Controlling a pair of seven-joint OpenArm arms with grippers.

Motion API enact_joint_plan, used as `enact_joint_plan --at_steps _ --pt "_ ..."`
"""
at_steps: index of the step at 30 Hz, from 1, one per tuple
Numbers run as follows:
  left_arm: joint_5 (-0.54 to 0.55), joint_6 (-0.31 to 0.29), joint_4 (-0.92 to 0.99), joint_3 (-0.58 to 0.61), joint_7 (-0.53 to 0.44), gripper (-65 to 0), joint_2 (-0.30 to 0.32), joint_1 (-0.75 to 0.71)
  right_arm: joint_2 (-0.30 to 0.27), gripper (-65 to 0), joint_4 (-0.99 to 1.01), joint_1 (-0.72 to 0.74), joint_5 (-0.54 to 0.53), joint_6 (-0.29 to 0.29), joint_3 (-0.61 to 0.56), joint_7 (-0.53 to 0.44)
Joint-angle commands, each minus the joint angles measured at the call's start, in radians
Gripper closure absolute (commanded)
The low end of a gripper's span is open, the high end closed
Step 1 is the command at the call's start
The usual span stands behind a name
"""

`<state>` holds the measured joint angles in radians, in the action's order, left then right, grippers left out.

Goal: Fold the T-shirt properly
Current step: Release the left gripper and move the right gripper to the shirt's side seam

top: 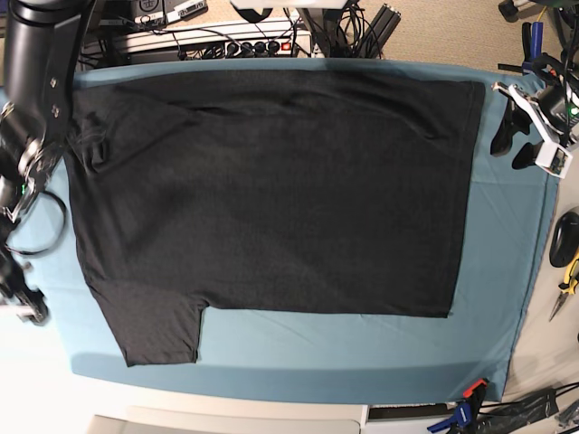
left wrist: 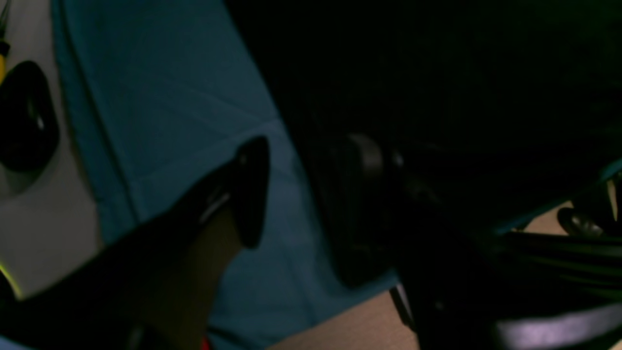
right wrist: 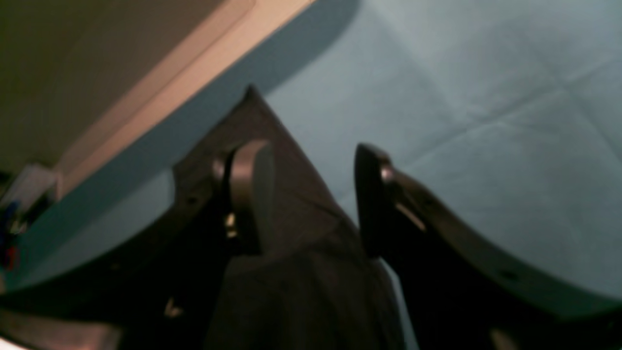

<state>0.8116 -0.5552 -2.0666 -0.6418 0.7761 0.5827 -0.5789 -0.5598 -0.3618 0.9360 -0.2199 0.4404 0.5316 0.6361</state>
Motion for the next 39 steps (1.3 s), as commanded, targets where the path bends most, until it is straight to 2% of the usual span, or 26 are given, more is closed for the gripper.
enact_joint_plan --at_steps 1,3,7,11,18,24,29,31,32,34,36,39 --pt "0.010 -0.004 -0.012 -0.008 -0.025 -27.1 0.016 0.000 -0.011 -27.2 0.006 0.032 0.028 -0.010 0.001 -0.035" --pt "0.010 -0.004 -0.012 -0.008 -0.025 -27.1 0.016 -0.001 0.010 -27.2 0.011 0.019 0.119 -0.042 0.001 -0.061" --pt "0.010 -0.003 -0.012 -0.008 -0.024 -27.1 0.016 -0.001 0.044 -27.2 0.011 -0.029 0.238 -0.146 -0.002 -0.112" --pt "0.010 -0.004 -0.012 -0.009 -0.024 -27.1 0.016 -0.001 0.050 -27.2 0.011 -0.073 0.266 -0.169 -0.002 -0.162" --pt "0.010 -0.004 -0.012 -0.008 -0.025 -27.1 0.016 0.000 0.056 -27.2 0.011 -0.108 0.170 -0.158 -0.002 -0.150" --pt "0.010 -0.003 -0.012 -0.009 -0.025 -27.1 0.016 0.000 0.080 -27.2 0.011 -0.108 0.047 -0.065 -0.002 -0.103" --pt "0.010 -0.003 -0.012 -0.009 -0.025 -27.1 0.016 0.000 0.098 -27.2 0.011 -0.108 0.041 -0.051 -0.002 -0.097" --pt "0.010 -0.003 -0.012 -0.009 -0.025 -27.1 0.015 0.000 0.097 -27.2 0.010 -0.108 0.069 -0.056 -0.002 -0.109" --pt "0.010 -0.003 -0.012 -0.009 -0.025 -27.1 0.016 0.000 0.097 -27.2 0.009 -0.108 0.112 -0.073 -0.002 -0.127" --pt "0.010 -0.004 -0.012 -0.008 -0.024 -27.1 0.016 -0.001 0.097 -27.2 0.008 -0.108 0.215 -0.151 -0.002 -0.163" --pt "0.010 -0.004 -0.012 -0.009 -0.022 -27.1 0.015 0.000 0.097 -27.2 0.008 -0.108 0.272 -0.217 -0.002 -0.177" --pt "0.010 -0.004 -0.012 -0.008 -0.022 -27.1 0.016 0.000 0.098 -27.2 0.008 -0.120 0.282 -0.230 -0.002 -0.194"
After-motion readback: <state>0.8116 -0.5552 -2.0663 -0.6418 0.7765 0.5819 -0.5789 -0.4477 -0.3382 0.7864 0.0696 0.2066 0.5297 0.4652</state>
